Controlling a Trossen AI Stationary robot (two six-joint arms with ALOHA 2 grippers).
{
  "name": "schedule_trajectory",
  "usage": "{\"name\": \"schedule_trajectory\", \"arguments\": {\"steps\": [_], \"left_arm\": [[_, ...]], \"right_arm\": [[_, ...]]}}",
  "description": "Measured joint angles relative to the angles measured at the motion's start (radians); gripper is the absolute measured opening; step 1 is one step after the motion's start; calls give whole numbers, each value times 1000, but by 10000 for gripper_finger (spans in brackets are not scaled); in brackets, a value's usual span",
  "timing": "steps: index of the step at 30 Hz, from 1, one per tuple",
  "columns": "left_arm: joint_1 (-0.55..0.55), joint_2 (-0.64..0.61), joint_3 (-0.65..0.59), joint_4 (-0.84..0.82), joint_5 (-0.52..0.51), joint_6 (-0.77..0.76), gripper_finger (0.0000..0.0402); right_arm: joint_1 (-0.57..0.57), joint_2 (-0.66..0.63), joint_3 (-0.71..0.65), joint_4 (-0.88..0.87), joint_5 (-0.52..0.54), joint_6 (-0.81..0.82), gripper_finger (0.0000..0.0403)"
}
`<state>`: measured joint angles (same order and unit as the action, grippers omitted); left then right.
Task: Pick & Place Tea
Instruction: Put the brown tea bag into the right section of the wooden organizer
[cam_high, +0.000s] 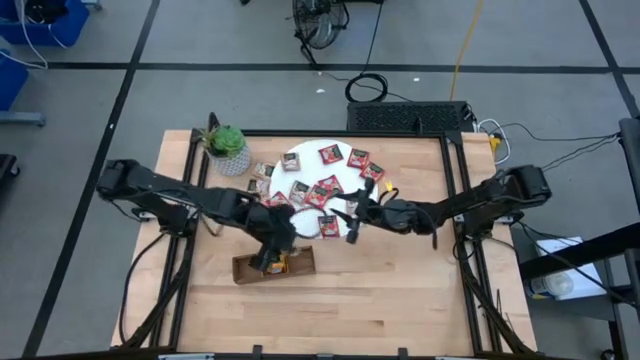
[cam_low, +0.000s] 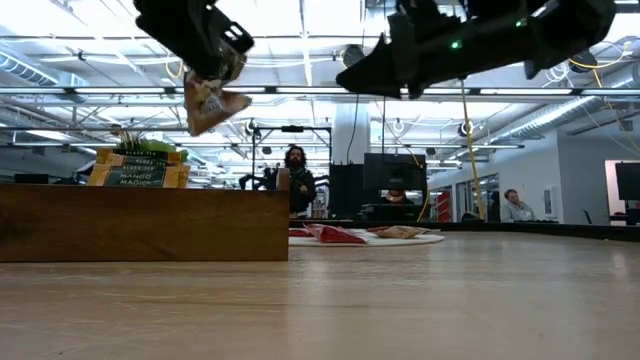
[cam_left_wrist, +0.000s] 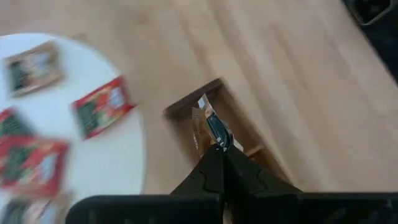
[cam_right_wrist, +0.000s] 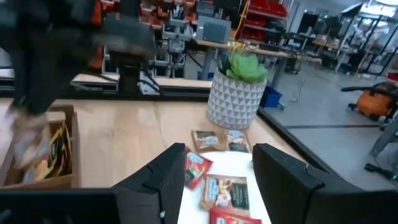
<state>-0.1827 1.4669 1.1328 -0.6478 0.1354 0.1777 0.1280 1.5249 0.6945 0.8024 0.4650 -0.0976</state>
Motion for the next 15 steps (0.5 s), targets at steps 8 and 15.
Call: {"name": "schedule_trajectory", "arguments": {"steps": [8,15], "left_arm": [[22,153,14,41,88,31,1],[48,212,14,74,101,38,2]], "right_arm": [[-2,8,-4,-18,2,15,169],[-3,7,-3,-26,2,16,165]]}}
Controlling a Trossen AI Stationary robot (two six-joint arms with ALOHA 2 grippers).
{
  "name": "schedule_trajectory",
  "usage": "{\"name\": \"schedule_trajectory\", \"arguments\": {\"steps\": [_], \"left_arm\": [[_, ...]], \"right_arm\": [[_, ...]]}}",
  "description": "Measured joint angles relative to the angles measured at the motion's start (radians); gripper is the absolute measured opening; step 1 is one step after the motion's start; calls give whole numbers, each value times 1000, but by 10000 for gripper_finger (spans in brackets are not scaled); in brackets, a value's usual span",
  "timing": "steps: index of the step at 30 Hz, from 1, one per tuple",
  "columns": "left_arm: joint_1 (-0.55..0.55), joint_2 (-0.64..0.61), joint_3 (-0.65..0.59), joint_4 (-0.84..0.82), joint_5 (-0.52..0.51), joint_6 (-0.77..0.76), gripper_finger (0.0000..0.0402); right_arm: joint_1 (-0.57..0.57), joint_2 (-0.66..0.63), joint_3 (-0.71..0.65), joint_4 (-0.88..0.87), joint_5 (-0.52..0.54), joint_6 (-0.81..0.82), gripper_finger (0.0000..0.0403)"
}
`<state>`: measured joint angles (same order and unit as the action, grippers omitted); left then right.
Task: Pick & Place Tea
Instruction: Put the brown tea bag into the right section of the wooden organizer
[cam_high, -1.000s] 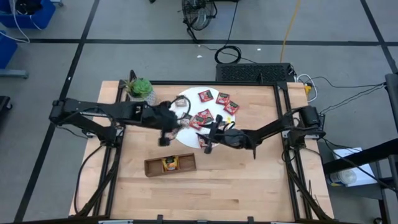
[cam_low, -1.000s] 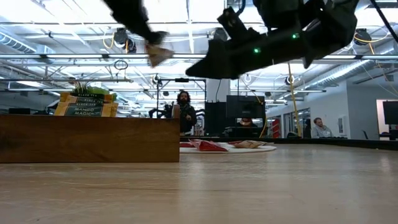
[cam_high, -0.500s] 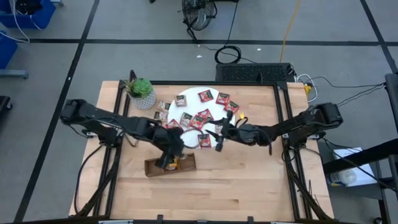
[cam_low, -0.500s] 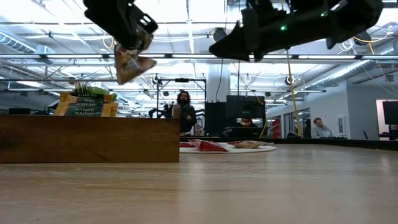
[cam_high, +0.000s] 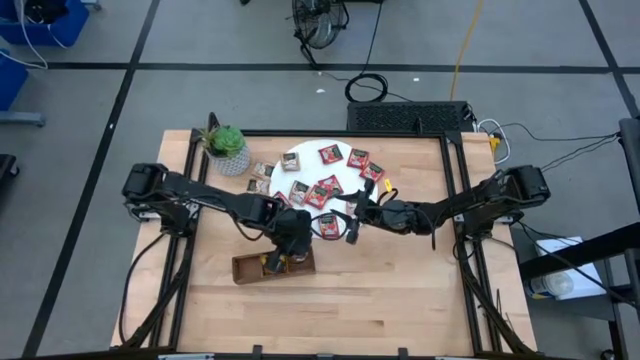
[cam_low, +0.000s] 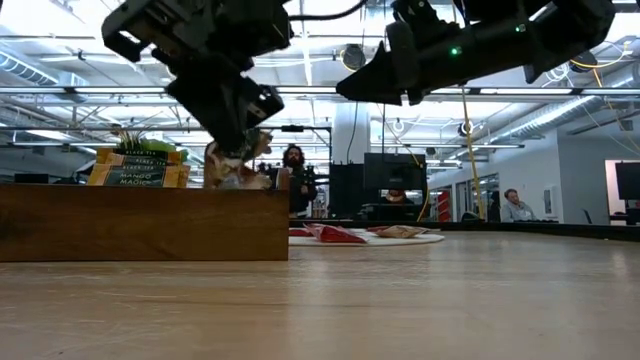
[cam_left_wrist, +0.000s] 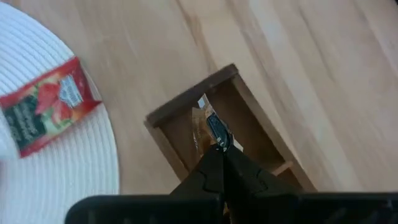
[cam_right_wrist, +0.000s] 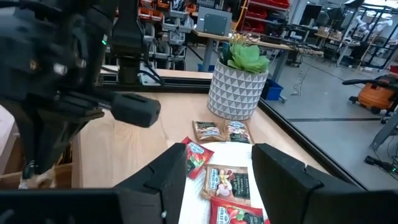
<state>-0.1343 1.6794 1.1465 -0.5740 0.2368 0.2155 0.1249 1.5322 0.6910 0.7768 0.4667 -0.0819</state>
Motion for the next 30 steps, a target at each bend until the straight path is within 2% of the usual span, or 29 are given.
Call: {"name": "schedule_trajectory", "arguments": {"steps": [9,17,22,30], "left_arm": [[18,18,0,-25,-34,-17,15],[27,18,0,-34,-81,-73,7],[27,18,0,-32,-80,-118,34],[27,11,0,-40,-100,-107,84]], "right_arm": [[1,0,0,-5,0,0,164],[1,0,0,-11,0,-6,164],[1,0,0,-12,0,-5,164],[1,0,0,-15,0,-3,164]]}}
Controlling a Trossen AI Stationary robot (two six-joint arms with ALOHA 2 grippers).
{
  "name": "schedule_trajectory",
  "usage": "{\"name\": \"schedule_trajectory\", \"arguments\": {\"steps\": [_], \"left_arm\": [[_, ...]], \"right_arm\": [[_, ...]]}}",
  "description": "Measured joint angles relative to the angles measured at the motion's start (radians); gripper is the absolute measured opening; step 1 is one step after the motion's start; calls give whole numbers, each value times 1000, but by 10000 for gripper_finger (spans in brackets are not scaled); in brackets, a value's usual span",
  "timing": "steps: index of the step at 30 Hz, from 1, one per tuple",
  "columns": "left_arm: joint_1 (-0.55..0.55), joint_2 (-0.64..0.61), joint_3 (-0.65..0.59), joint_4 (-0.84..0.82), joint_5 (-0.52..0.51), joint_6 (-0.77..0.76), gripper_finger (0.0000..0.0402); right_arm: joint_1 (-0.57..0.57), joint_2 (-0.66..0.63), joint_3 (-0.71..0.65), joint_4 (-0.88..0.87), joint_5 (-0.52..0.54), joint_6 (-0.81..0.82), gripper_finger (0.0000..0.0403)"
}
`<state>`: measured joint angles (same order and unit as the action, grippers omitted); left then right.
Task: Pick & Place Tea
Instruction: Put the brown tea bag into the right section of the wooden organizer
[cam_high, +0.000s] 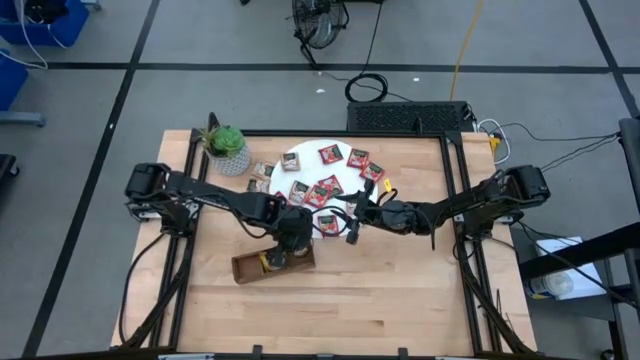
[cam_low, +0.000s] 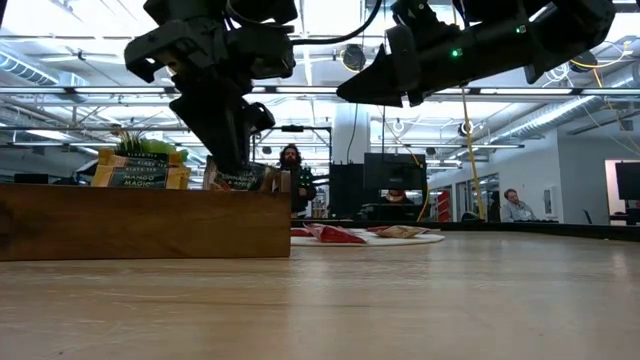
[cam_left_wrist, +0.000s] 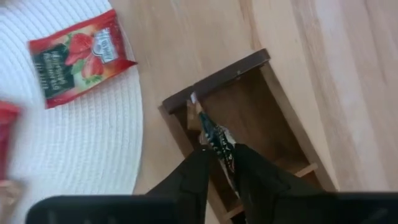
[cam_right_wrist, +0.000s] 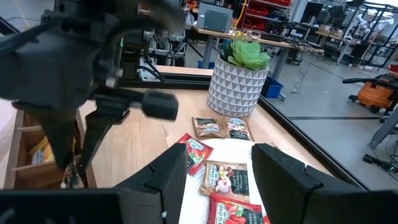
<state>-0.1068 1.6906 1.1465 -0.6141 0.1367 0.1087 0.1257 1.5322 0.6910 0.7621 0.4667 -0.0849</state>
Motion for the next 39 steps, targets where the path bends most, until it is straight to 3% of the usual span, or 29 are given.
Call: {"name": "schedule_trajectory", "arguments": {"steps": [5,10,15,21,28,39], "left_arm": [[0,-19,37,-99,-120,27,97],[-3,-42,118,-188,-167,-20,99],[-36,-43,194,-246,-165,-90,91],[-106,1,212,-261,-96,-125,10],[-154,89,213,-219,-85,-217,3],[-136,248,213,-200,-67,-224,2]], "right_arm": [[0,0,0,-12,0,-1,164],[0,0,-11,-11,0,9,164],[1,0,-40,-11,0,21,164],[3,0,-81,31,0,26,164],[20,-1,-122,136,0,-13,164],[74,-1,-127,146,2,-43,164]]}}
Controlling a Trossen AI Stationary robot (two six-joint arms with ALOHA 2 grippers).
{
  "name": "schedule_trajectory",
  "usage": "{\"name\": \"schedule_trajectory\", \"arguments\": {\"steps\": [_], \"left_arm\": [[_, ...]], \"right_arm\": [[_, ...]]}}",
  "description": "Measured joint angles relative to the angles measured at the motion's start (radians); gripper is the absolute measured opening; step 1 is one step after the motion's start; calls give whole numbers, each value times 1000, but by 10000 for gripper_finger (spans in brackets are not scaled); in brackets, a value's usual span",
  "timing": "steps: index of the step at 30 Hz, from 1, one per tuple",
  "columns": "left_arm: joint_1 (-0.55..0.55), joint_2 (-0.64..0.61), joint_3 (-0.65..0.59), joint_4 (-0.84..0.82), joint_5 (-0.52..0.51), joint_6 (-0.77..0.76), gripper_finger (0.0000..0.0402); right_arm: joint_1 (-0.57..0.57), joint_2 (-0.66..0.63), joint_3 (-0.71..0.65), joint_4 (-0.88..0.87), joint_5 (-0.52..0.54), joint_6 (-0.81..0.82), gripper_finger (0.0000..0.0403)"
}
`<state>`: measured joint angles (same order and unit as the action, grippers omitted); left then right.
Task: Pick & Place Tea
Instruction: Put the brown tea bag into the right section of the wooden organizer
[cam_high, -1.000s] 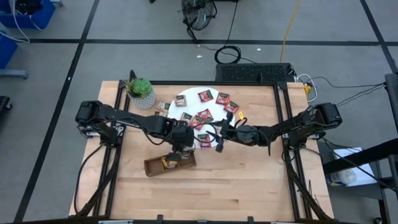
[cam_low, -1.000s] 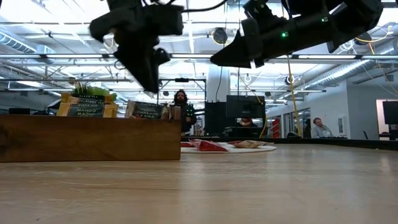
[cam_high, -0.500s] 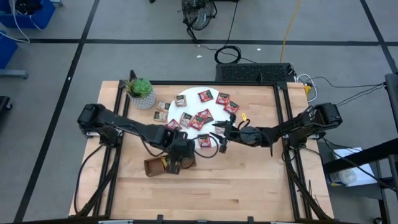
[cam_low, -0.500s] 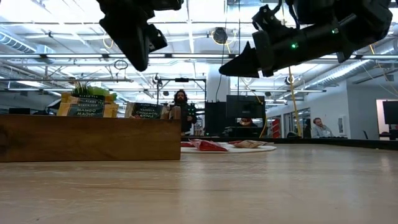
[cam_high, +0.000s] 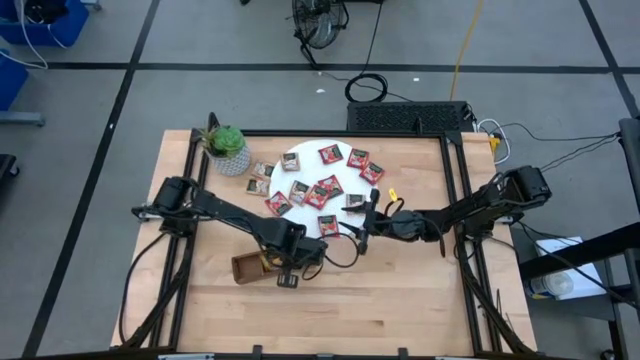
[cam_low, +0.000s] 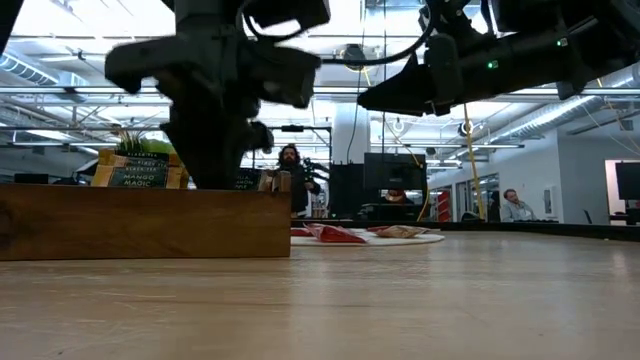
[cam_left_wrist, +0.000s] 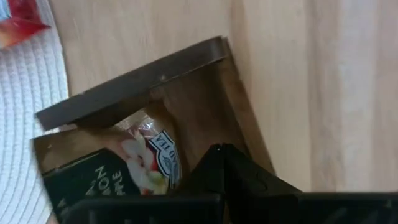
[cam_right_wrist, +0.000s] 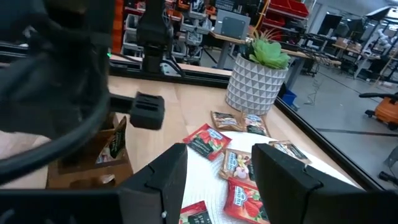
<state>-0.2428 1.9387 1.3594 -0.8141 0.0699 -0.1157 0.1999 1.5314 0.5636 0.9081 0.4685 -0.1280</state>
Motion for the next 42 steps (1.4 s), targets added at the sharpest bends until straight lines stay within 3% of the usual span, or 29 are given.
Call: {"name": "schedule_trajectory", "arguments": {"steps": [21,36,42], "left_arm": [[10,71,5,11,-37,-41,1],[-9,58,-1,-84,-232,-130,1],[-22,58,-2,-104,-257,-127,1]], "right_arm": [[5,0,0,0,2,6,164],[5,0,0,8,2,12,164],[5,0,1,9,1,15,164]]}}
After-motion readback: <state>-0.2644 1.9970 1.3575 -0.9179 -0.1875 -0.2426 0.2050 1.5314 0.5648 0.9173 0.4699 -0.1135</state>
